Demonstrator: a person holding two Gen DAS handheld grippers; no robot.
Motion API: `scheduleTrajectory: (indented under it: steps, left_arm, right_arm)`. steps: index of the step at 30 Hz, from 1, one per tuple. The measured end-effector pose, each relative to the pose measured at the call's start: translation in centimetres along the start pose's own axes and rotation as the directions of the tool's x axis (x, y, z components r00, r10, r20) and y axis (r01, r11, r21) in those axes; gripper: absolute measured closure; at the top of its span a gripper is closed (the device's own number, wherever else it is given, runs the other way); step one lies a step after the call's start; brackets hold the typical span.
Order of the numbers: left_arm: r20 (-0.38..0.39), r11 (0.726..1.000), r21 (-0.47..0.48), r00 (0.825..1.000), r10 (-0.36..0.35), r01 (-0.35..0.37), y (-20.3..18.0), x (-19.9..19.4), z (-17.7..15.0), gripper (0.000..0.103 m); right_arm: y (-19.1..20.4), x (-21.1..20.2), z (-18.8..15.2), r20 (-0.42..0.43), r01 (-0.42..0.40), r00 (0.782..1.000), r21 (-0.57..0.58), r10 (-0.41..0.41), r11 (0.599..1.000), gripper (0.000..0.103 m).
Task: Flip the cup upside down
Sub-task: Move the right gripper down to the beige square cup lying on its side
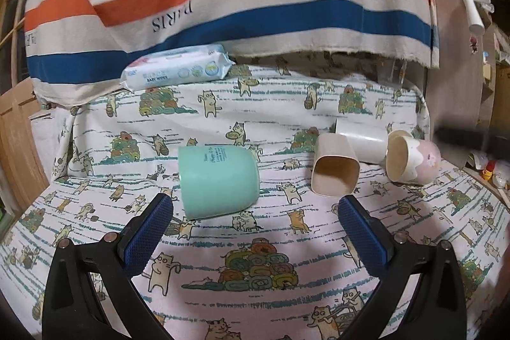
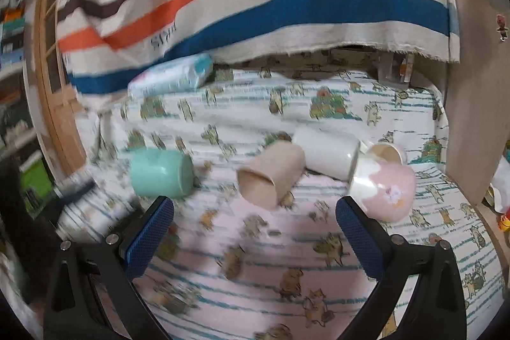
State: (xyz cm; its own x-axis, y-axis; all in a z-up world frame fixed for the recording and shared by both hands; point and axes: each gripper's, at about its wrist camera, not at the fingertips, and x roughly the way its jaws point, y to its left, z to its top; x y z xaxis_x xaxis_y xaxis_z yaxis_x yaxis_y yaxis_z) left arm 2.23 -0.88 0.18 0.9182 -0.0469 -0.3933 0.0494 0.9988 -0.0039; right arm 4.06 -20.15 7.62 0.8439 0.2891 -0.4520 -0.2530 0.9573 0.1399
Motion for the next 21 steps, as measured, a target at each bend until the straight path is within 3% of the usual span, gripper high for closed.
scheduleTrajectory:
  steps: [3,8,12,16,18,21]
  left_arm:
    - [0.002,0.999,-0.043,1.0,-0.013,0.013,0.7,0.3,0.9,0.0]
    - [0.018,0.999,-0.043,1.0,0.022,-0.022,1.3,0.6,1.4,0.0]
    - [-0.01,0.998,-0.055,0.999,0.04,-0.041,1.9,1.8,2.7,0.0]
    - [-0.018,0.994,-0.062,0.996,0.084,-0.085,2.4,3.3,3.6,0.0]
    - [-0.03,0.994,-0.086,0.997,0.071,-0.073,2.7,4.1,3.1,0.0]
    - [-0.082,0.992,-0.118,0.996,0.027,-0.037,3.3,4.9,2.4,0.0]
  right_arm:
    - [-0.3,1.0,3.6,-0.076,0.081,0.994,0.046,-0.078,0.996,0.001]
    - [-1.6,5.8,7.1,-0.21,0.114,0.974,0.119,-0.087,0.986,0.007]
    - [-2.9,10.8,7.2,-0.338,0.134,0.939,0.203,-0.059,0.97,0.017]
    - [-2.7,14.9,6.2,-0.411,0.178,0.908,0.193,-0.085,0.965,0.017]
    - [-2.9,16.8,5.6,-0.444,0.198,0.891,0.197,-0.093,0.96,0.017]
    - [-3.7,19.3,4.3,-0.505,0.194,0.863,0.266,-0.035,0.944,0.024]
